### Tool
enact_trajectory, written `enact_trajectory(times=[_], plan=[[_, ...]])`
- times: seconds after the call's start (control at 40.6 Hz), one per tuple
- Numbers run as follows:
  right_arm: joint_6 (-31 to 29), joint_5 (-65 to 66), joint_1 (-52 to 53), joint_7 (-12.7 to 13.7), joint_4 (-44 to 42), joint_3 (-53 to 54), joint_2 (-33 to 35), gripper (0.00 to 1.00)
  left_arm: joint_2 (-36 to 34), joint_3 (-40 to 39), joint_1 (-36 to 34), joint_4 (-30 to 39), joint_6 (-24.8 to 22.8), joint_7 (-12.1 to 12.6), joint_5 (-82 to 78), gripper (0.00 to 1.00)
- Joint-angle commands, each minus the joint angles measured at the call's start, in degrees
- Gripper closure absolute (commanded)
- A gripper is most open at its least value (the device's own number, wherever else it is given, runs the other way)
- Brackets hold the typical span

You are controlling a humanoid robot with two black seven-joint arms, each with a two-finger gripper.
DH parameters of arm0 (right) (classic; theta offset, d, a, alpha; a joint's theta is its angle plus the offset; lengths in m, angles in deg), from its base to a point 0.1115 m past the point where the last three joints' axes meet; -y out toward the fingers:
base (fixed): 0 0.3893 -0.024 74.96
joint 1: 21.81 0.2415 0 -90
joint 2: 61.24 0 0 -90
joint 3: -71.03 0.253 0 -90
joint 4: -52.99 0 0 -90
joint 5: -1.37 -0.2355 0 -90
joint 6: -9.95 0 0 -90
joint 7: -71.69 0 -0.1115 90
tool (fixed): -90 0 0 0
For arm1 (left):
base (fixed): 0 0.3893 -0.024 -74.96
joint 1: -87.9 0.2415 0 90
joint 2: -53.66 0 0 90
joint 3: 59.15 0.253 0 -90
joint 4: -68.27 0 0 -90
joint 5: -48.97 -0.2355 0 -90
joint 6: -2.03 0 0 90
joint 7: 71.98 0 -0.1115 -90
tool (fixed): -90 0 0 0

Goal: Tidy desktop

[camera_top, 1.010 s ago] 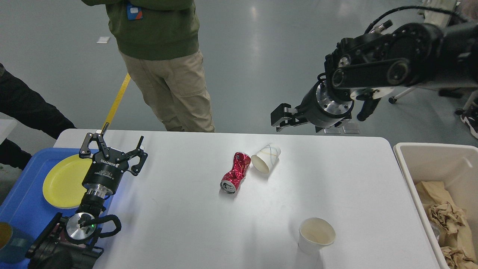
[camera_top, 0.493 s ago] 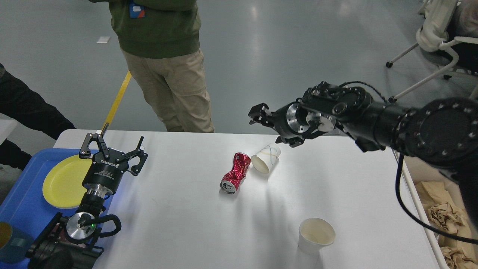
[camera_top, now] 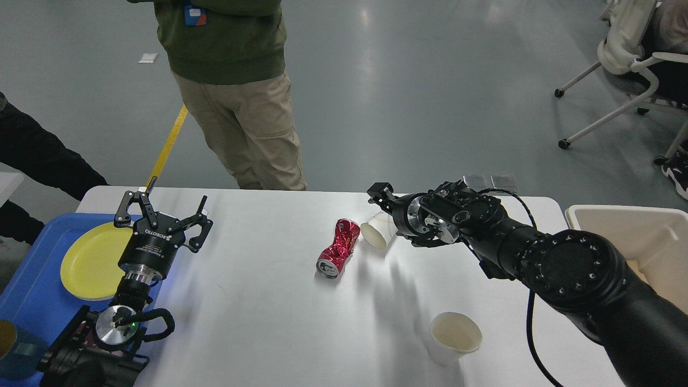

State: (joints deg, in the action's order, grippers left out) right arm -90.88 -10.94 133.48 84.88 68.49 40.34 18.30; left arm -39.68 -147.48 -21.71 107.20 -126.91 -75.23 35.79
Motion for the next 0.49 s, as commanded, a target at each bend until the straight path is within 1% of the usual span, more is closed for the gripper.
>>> enact_trajectory(times=[0.0,0.296,0.468], plan=[[-0.1,0.2,-0.1,0.0,0.2,-0.2,0.0,0.0,0.0,0.0,0.0,0.0,0.0,0.0,0.0,0.04],[-0.3,0.9,1.1,0.2,1.2,-0.6,0.2,0.0,0.0,0.0,0.0,0.0,0.0,0.0,0.0,0.04],[-0.3,1.0,2.7,0.4,3.8,-0.7,1.2,0.0,0.0,0.0,0.0,0.0,0.0,0.0,0.0,0.04]])
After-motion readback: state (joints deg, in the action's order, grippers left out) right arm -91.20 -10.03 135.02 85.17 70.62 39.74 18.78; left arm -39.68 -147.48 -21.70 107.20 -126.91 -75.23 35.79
